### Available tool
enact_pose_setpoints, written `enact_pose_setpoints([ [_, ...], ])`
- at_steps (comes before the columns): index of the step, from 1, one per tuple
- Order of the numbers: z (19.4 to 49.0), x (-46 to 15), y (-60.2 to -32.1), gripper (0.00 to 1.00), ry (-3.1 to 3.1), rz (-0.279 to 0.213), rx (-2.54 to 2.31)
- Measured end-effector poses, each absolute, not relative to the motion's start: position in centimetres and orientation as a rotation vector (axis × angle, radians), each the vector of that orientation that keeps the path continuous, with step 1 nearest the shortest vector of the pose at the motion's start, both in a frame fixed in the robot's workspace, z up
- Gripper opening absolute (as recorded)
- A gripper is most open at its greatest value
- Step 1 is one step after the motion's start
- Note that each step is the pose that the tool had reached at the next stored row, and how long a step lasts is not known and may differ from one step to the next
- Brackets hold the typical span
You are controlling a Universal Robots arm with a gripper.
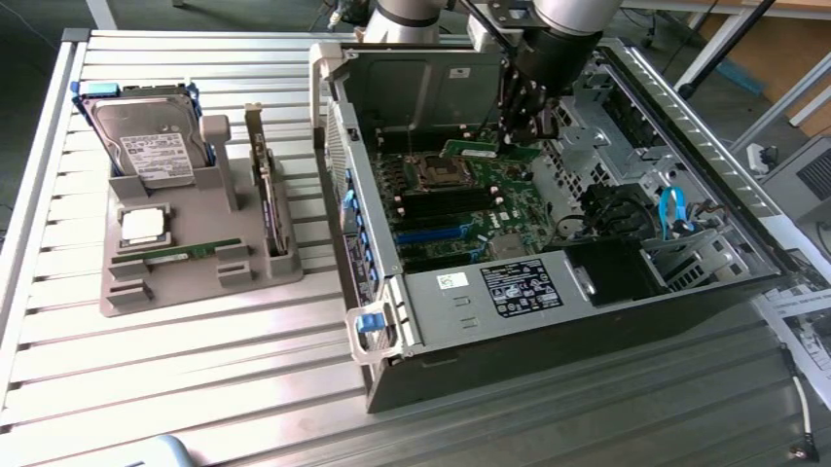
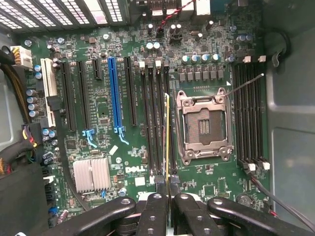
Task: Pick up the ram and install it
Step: 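Insert the ram into the slot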
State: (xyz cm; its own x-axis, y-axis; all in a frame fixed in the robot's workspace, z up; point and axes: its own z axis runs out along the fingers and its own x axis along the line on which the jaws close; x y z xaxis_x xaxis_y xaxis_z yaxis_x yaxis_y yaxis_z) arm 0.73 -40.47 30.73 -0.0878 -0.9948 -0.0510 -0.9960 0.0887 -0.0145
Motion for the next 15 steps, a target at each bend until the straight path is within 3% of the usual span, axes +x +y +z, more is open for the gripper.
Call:
enact_pose_setpoints([
  [15, 30.16, 0.72, -40.47, 0.13, 2.282, 0.037, -2.089],
])
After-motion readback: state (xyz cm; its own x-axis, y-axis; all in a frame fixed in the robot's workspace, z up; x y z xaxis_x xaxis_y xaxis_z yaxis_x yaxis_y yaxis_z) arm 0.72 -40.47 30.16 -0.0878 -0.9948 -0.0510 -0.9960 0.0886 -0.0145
